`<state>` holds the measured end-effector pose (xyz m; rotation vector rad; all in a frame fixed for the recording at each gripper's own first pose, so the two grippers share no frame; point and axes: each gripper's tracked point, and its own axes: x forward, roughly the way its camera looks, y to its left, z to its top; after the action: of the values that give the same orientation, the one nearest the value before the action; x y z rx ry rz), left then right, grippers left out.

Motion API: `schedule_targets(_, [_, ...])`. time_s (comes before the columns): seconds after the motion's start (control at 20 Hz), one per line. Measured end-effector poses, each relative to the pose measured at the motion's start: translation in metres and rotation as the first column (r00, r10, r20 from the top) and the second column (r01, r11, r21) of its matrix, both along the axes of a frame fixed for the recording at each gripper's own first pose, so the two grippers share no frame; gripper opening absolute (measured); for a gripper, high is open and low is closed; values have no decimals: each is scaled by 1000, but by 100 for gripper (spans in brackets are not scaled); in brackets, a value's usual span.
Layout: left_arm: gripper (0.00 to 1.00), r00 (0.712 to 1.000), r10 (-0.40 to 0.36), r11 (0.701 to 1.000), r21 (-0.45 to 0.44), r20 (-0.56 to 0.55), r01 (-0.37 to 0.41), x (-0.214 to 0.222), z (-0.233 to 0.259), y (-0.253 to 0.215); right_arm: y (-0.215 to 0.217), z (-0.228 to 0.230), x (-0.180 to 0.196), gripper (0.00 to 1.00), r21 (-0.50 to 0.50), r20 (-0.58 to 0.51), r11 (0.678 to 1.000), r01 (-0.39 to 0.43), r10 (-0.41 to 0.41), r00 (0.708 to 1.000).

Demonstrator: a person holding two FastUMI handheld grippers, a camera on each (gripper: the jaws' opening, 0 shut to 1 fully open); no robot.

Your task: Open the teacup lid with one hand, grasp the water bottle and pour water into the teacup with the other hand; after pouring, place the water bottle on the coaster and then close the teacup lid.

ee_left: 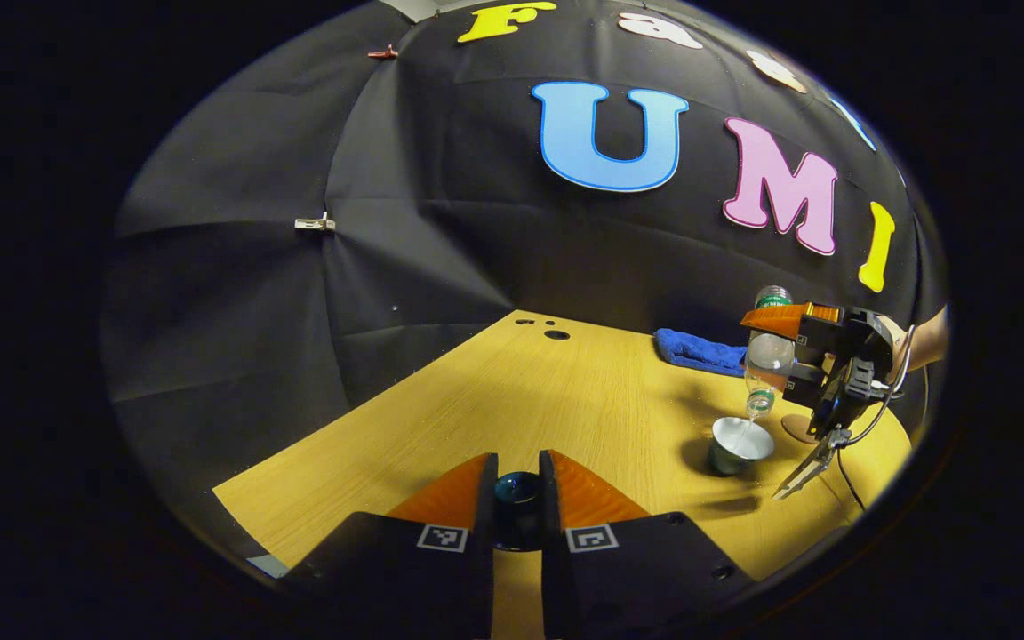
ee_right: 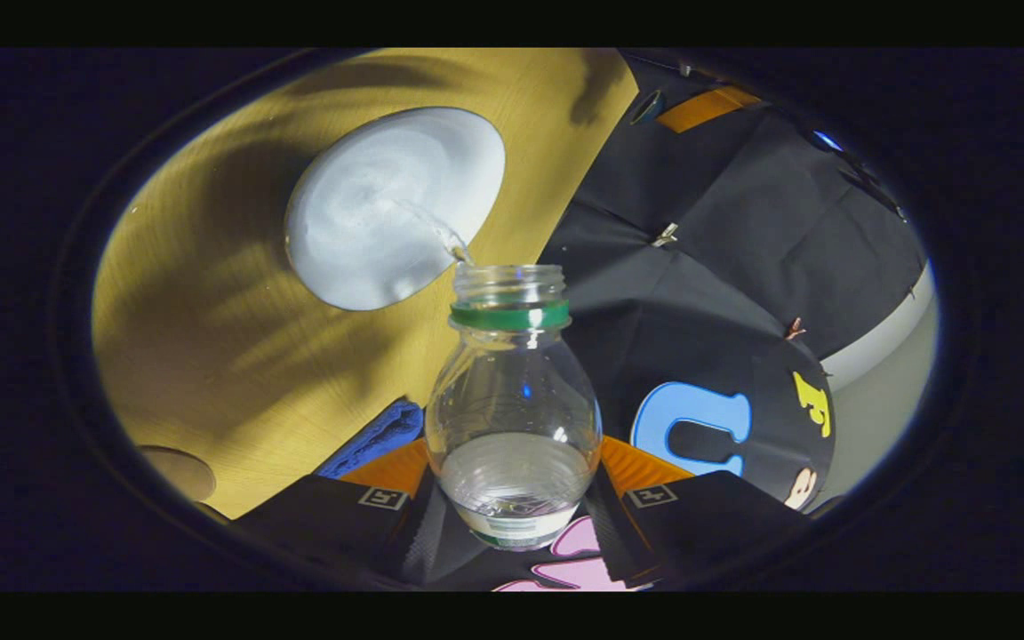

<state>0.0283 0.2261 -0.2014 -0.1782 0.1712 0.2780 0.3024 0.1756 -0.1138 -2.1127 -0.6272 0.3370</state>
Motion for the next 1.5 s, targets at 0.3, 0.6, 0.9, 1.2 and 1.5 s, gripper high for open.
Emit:
schedule_targets(0.3, [22, 1000, -2, 1000, 10, -6, 2, -4, -1, 0, 0, -2, 1, 74, -3, -1, 1000, 6, -6, 1000])
schedule_targets(0.6, [25, 1000, -3, 1000, 17, -7, 3, -5, 1, -7, 0, -2, -1, 74, 0, 1, 1000, 4, -4, 1000])
schedule_targets(0.9, [29, 1000, 4, 1000, 22, -2, -4, -3, 7, -16, -3, 12, -1, 74, 119, -44, 992, 48, -43, 998])
schedule_targets(1.2, [29, 1000, 0, 1000, 29, 22, -1, 3, 33, -37, -30, 67, -23, 74, 429, -162, 888, 165, -104, 981])
schedule_targets(1.5, [26, 997, -30, 999, 25, 72, 29, 17, 72, -73, -93, 107, -35, 74, 760, -386, 538, 365, -77, 919])
